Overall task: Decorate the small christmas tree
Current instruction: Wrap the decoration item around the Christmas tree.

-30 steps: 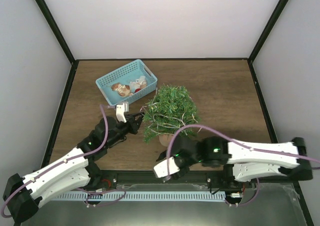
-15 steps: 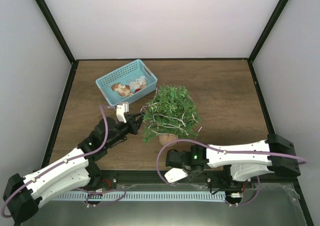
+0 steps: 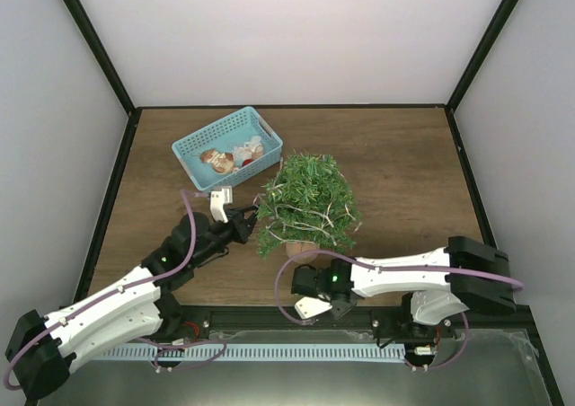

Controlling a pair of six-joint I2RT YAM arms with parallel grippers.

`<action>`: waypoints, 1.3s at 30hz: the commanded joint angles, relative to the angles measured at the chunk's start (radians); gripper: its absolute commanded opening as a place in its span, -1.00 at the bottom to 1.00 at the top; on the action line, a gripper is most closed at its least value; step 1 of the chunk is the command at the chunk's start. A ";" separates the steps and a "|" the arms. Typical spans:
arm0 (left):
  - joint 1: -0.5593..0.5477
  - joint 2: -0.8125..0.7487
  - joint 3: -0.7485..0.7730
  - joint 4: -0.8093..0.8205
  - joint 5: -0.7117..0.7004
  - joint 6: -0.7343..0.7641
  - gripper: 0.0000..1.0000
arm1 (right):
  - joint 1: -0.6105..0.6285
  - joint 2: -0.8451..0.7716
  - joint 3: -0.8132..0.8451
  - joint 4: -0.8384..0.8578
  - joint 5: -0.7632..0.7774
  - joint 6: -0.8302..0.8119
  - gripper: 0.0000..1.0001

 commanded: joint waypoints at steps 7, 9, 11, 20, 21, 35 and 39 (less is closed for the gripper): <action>0.006 0.003 -0.023 0.057 0.021 -0.014 -0.92 | -0.015 0.072 0.039 0.046 0.043 -0.036 0.34; 0.007 0.003 -0.023 0.055 0.022 -0.014 -0.92 | -0.015 0.080 0.032 0.054 0.043 -0.043 0.34; 0.007 0.003 -0.024 0.055 0.021 -0.013 -0.92 | -0.015 0.086 0.030 0.057 0.044 -0.043 0.28; 0.006 0.003 -0.022 0.052 0.020 -0.011 -0.92 | -0.015 0.061 0.056 0.023 0.022 -0.023 -0.27; 0.007 0.002 -0.021 0.049 0.017 -0.010 -0.92 | -0.013 0.053 0.066 0.016 0.020 -0.016 -0.30; 0.007 -0.006 -0.015 0.020 -0.019 0.010 -0.92 | 0.091 -0.259 0.465 -0.006 -0.317 0.140 -0.55; 0.007 0.003 -0.015 0.018 -0.026 0.011 -0.92 | 0.091 -0.247 0.634 0.106 -0.450 0.156 -0.59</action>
